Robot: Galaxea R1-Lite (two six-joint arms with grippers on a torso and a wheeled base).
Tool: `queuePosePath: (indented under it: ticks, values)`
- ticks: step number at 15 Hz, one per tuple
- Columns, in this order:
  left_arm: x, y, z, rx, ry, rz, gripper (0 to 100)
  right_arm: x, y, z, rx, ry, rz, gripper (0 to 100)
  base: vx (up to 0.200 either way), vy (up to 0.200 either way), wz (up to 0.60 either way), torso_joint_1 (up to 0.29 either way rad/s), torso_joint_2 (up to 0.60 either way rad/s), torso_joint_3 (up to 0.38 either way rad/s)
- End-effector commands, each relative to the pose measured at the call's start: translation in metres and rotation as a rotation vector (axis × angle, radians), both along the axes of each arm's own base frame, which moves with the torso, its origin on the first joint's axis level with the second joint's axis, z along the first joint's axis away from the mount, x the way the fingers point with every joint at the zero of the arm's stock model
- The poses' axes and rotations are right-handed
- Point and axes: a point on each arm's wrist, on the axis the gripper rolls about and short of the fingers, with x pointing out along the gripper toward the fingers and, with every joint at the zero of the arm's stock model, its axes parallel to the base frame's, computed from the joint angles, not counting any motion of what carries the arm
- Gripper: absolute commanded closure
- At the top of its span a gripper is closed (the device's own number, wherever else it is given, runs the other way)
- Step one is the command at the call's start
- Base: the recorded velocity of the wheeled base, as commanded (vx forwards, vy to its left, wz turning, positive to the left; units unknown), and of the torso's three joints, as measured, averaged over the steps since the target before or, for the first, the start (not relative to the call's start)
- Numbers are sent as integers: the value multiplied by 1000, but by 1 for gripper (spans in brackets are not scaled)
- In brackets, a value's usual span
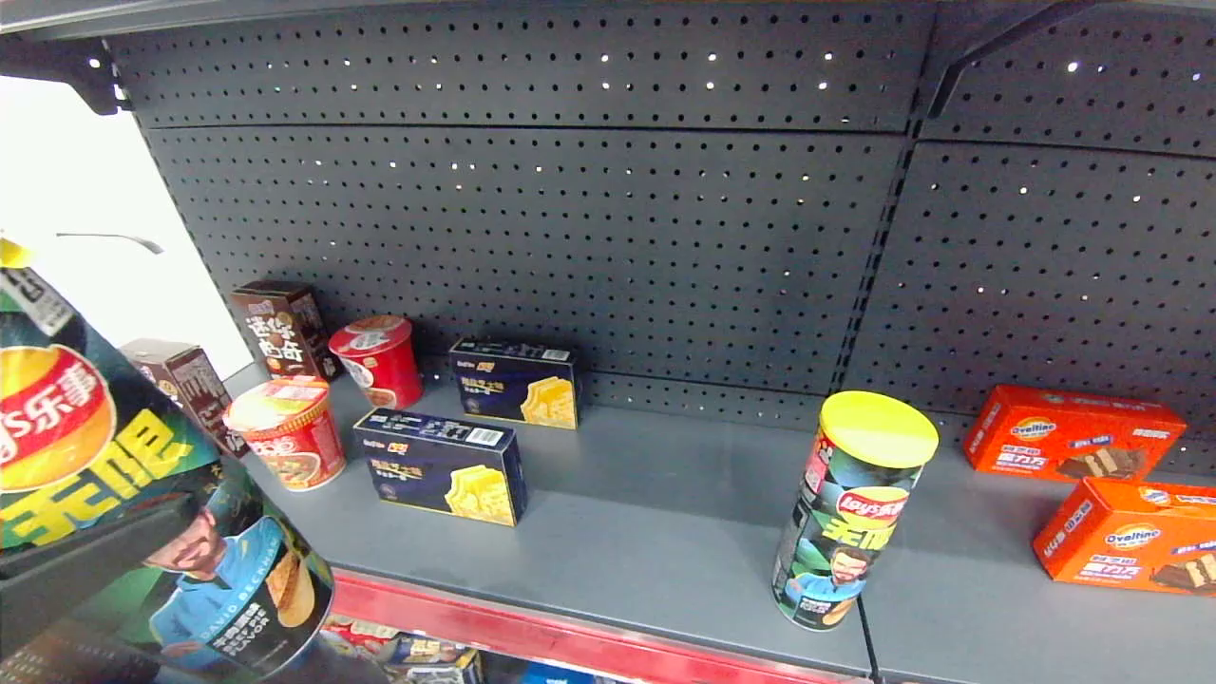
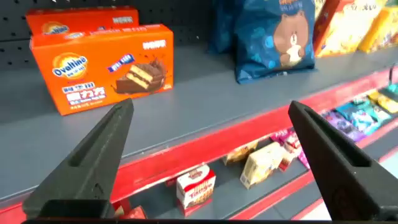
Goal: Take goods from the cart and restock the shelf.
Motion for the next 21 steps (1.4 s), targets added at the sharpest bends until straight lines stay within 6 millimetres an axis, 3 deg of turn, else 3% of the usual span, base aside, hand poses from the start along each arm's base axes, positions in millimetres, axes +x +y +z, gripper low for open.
queuePosePath:
  ticks: [1, 5, 8, 21]
  values:
    - [21, -13, -12, 32, 89, -61, 100, 1, 0, -2, 6, 4, -4, 0, 0, 0, 0, 0, 0, 0]
    - [30, -28, -22, 48, 121, -148, 100, 1, 0, -2, 7, 4, -2, 0, 0, 0, 0, 0, 0, 0]
    - [36, -31, -20, 48, 123, -151, 100, 1, 0, -2, 8, 3, 1, 0, 0, 0, -600, 2, 4, 2]
    - [51, -51, -34, 99, 214, -227, 100, 1, 0, -2, 5, 6, 19, 0, 0, 0, 0, 0, 0, 0]
